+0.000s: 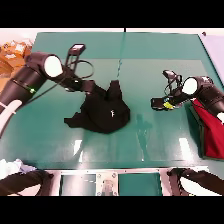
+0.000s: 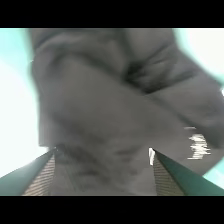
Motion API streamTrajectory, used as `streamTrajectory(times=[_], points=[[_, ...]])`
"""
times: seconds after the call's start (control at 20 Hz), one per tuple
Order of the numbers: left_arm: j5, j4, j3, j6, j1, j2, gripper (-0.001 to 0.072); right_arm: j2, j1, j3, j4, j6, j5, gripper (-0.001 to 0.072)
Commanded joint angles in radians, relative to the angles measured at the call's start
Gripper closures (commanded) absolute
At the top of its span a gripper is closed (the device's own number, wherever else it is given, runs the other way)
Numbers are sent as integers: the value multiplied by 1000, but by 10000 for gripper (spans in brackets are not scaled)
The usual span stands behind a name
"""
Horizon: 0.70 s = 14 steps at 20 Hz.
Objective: Fold the shirts.
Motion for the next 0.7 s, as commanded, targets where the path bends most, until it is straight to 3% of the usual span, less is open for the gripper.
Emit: streamTrajectory(times=[0.0,0.1,0.25,0.45,0.5,0.55,0.6,0.65], points=[[30,-39,-82,10,116,-12,56,-38,-18,40,11,-19,-86,411],[188,-135,-199,17,132,-12,57,-104,-21,77,51,-56,-90,339],[425,-340,-358,116,125,-28,57,-215,-21,129,111,-61,-96,341],[434,-573,-372,261,125,-191,82,-391,-20,232,320,-176,-109,340],[427,-617,-372,307,125,-212,307,-424,-20,254,385,-207,-109,340],[419,-625,-371,347,125,-215,616,-456,-20,278,458,-239,-109,340],[405,-624,-367,379,126,-212,686,-480,-20,299,520,-264,-109,327],[379,-616,-360,388,131,-205,686,-504,-20,324,572,-292,-115,278]])
